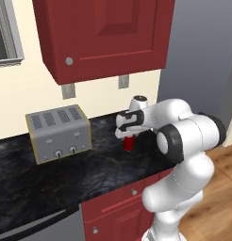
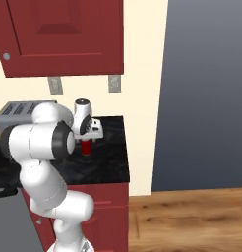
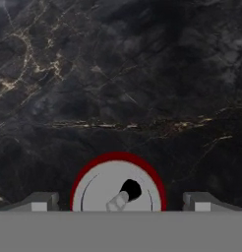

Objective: Four empty soda cans are scattered around the kitchen. Gather all the cans and cluster them next to the stove for recycling.

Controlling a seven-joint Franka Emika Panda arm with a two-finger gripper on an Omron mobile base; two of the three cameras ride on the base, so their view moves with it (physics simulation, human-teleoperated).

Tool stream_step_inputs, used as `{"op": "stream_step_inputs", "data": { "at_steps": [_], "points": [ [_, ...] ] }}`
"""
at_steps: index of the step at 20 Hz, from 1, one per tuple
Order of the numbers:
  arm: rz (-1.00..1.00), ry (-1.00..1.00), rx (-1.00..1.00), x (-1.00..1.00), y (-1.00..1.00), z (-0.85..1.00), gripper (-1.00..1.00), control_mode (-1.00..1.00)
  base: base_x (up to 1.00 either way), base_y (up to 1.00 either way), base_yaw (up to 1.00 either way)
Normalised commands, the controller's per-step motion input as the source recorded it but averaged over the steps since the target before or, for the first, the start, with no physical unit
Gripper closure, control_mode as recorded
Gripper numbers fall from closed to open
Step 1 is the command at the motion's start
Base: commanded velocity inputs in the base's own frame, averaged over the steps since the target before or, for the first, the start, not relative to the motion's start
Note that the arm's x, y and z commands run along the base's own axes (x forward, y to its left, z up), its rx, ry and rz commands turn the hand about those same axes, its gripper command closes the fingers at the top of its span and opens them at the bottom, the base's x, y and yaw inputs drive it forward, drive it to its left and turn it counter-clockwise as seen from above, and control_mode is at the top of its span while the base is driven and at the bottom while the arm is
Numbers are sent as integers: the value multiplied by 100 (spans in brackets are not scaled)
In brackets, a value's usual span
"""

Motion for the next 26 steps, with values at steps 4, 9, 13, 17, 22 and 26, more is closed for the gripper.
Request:
{"op": "stream_step_inputs", "data": {
  "at_steps": [4,9,13,17,22,26],
  "points": [
    [0,0,0,4,2,-16,-100,-100,0,0,0],
    [0,0,-2,5,10,-15,-100,-100,0,0,0],
    [0,2,-3,12,15,-18,-100,-100,0,0,0],
    [-1,2,-3,3,8,-18,100,-100,0,0,0],
    [-3,0,-1,-14,-12,-24,100,-100,0,0,0],
    [-4,-5,0,-42,-21,1,100,-100,0,0,0]
  ]
}}
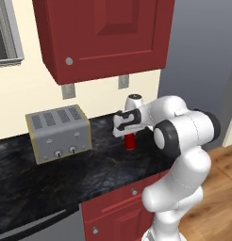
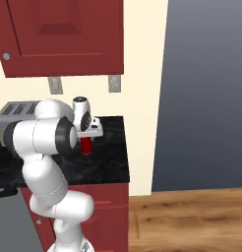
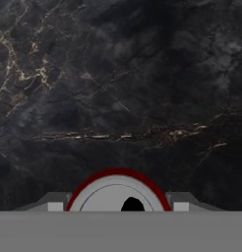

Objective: Four empty soda cans are scattered around the kitchen. Gather all the cans and cluster them next to the stove for recycling.

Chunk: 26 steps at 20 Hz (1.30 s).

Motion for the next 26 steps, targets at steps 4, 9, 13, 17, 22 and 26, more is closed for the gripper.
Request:
{"op": "stream_step_inputs", "data": {
  "at_steps": [4,9,13,17,22,26],
  "points": [
    [-3,-24,0,-45,-13,29,100,-100,0,0,0],
    [-1,-28,1,-64,-14,67,100,-100,0,0,0],
    [-1,-26,4,-92,-20,79,100,-100,0,0,0],
    [-2,-9,11,-86,-27,78,100,-100,0,0,0],
    [-4,0,11,-80,-26,71,100,-100,0,0,0],
    [-8,2,6,-50,-7,47,100,-100,0,0,0]
  ]
}}
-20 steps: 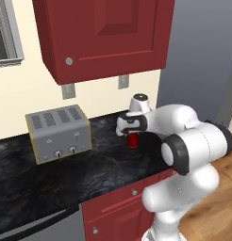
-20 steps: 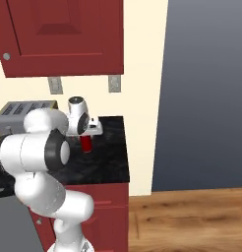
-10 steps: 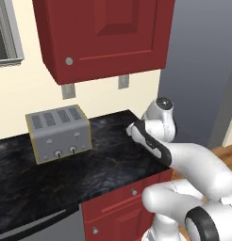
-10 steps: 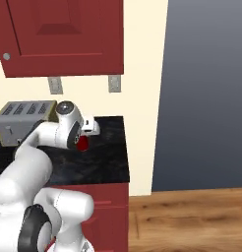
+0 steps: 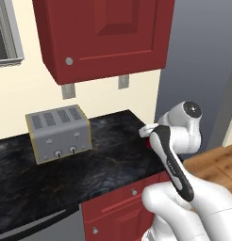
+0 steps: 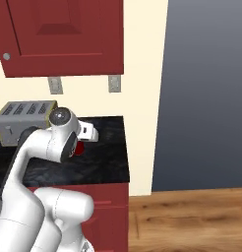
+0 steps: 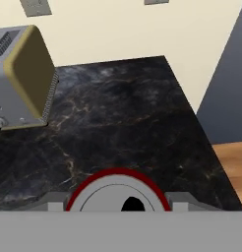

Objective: Four empty soda cans are scattered around the kitchen. Gather all the cans and cluster them next to the stove for recycling.

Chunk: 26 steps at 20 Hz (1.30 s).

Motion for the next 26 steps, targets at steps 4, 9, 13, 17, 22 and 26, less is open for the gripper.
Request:
{"op": "stream_step_inputs", "data": {
  "at_steps": [4,9,13,17,22,26],
  "points": [
    [-7,0,0,-17,0,4,100,-100,0,0,0],
    [-3,0,0,-3,0,0,100,-100,0,0,0],
    [-2,0,0,0,0,0,100,-100,0,0,0],
    [0,0,0,0,0,0,100,100,-33,0,0],
    [0,0,0,0,0,0,100,100,-56,0,0],
    [0,0,0,0,0,0,100,100,-35,0,7]
  ]
}}
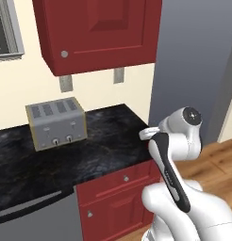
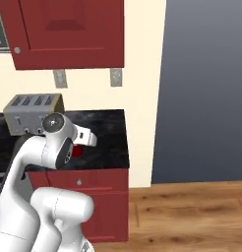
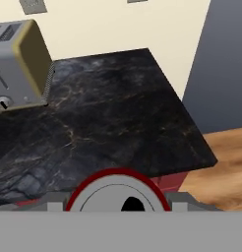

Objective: Four empty soda cans are scattered around the kitchen. Gather all the cans and cluster them next to the stove for recycling.

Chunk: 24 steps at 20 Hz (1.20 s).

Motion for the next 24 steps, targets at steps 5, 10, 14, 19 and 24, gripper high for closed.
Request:
{"op": "stream_step_inputs", "data": {
  "at_steps": [5,10,14,19,24],
  "points": [
    [0,0,0,0,0,0,100,100,-17,0,25],
    [0,0,0,0,0,0,100,100,-14,0,34],
    [0,0,0,0,0,0,100,100,-12,5,39],
    [0,0,0,0,0,0,100,100,-3,12,43],
    [0,0,0,0,0,0,100,100,0,17,46]
  ]
}}
